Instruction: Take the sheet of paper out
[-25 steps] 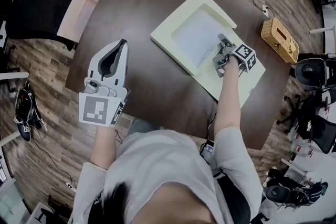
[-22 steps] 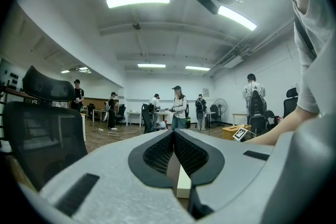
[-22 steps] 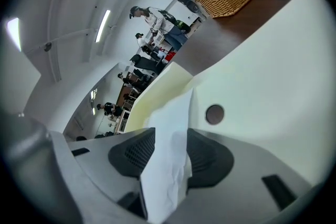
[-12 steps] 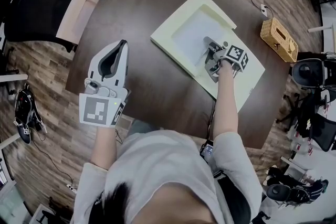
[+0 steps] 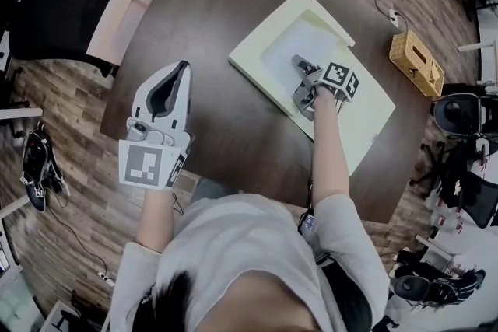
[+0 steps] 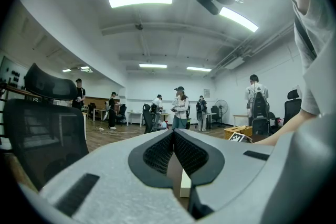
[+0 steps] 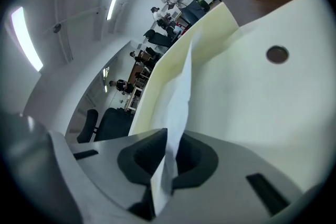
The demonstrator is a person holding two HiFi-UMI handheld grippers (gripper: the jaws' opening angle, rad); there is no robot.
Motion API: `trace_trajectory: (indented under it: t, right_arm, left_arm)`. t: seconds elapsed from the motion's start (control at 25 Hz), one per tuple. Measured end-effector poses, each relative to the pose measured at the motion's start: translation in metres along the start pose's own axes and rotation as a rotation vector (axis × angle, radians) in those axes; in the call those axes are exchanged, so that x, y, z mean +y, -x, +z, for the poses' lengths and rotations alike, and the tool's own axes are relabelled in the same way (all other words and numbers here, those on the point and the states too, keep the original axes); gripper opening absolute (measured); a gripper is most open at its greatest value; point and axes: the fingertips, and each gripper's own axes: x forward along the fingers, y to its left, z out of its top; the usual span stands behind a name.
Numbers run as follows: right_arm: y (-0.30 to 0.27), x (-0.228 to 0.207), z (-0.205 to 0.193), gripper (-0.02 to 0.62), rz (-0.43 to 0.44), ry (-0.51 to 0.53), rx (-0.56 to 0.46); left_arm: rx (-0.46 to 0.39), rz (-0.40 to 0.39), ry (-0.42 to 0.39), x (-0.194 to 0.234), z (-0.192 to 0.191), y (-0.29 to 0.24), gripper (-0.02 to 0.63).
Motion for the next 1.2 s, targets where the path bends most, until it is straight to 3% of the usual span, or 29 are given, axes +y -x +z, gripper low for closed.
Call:
trace_trajectory:
  t: [0.48, 1.2]
  right_arm:
    - [0.020, -0.009, -0.002, 0.014, -0.054, 0.034, 0.012]
    - [0.103, -0.041, -0.011, 0.014, -0.082, 0.053, -0.040]
  left_arm:
    - [-0.012, -0.016, 0.000, -0.005, 0.005, -0.003, 0.008]
    - [-0.046, -0.091, -0.019, -0.067, 0.024, -0.005, 0.008]
